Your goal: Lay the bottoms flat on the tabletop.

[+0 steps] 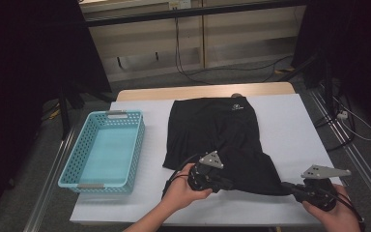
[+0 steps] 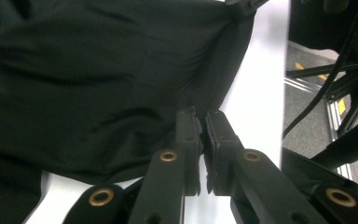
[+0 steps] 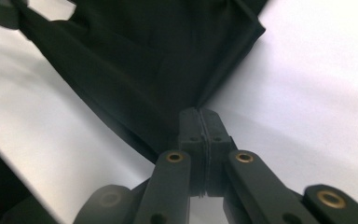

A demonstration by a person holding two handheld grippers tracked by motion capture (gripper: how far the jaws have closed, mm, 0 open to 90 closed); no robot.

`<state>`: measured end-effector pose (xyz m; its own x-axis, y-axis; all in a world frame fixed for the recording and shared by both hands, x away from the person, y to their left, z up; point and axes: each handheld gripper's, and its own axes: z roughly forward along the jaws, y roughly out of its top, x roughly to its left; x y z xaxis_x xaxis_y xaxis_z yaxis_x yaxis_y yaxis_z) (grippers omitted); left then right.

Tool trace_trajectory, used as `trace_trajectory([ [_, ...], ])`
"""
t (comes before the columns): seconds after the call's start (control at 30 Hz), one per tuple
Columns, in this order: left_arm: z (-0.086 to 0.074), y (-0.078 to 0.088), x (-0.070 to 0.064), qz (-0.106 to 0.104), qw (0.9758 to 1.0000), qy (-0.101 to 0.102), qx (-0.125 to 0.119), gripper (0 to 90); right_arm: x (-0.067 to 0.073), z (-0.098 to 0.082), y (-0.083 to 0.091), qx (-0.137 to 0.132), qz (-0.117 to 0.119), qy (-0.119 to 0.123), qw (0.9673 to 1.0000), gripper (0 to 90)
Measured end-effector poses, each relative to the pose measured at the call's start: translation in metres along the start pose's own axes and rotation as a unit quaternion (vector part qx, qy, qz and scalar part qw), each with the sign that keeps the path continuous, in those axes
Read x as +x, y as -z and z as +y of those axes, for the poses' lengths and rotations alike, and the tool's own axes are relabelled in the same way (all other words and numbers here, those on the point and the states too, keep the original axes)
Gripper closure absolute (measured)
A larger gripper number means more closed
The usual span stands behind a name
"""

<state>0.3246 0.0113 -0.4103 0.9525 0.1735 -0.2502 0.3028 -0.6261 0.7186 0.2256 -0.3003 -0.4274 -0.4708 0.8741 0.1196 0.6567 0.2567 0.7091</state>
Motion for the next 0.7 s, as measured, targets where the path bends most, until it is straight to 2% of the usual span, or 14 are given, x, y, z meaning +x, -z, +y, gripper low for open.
trace_trajectory([
  [0.17, 0.007, 0.01, -0.014, -0.024, 0.9995, -0.021, -0.009, 82.4, 0.012, -0.005, 0.022, -0.004, 0.01, 0.015, 0.9998, 88.7],
  [0.2, 0.009, 0.011, -0.015, -0.02, 0.9993, -0.025, -0.018, 75.6, 0.015, -0.006, 0.026, -0.006, 0.016, 0.02, 0.9997, 84.7],
  [0.23, 0.01, 0.012, -0.013, -0.01, 0.9995, -0.023, -0.022, 64.4, 0.016, -0.007, 0.029, -0.01, 0.019, 0.025, 0.9995, 76.3],
  [0.27, 0.01, 0.012, -0.011, 0.0, 0.9996, -0.018, -0.024, 55.2, 0.017, -0.006, 0.032, -0.023, 0.009, 0.026, 0.9994, 64.4],
  [0.3, 0.009, 0.011, -0.008, 0.012, 0.9995, -0.011, -0.028, 49.0, 0.016, -0.004, 0.033, -0.032, -0.004, 0.025, 0.9992, 57.6],
  [0.33, 0.009, 0.01, -0.004, 0.028, 0.9992, -0.008, -0.027, 40.9, 0.015, -0.001, 0.033, -0.033, -0.012, 0.026, 0.999, 55.5],
  [0.37, 0.008, 0.008, 0.0, 0.042, 0.9988, -0.005, -0.026, 32.0, 0.014, 0.002, 0.031, -0.036, -0.024, 0.025, 0.9988, 52.4],
  [0.4, 0.007, 0.006, 0.004, 0.051, 0.9984, -0.002, -0.025, 27.5, 0.011, 0.006, 0.027, -0.037, -0.033, 0.025, 0.9985, 49.1],
  [0.53, 0.002, -0.001, 0.02, 0.082, 0.9964, 0.008, -0.018, 21.2, -0.003, 0.017, 0.0, -0.03, -0.05, 0.009, 0.9983, 49.4],
  [0.63, -0.002, -0.003, 0.028, 0.092, 0.9956, 0.016, -0.012, 18.9, -0.013, 0.025, -0.022, -0.017, -0.062, -0.006, 0.9979, 50.3],
  [0.7, -0.005, -0.003, 0.033, 0.104, 0.9945, 0.014, -0.007, 18.4, -0.02, 0.03, -0.035, -0.01, -0.073, -0.01, 0.9972, 53.3],
])
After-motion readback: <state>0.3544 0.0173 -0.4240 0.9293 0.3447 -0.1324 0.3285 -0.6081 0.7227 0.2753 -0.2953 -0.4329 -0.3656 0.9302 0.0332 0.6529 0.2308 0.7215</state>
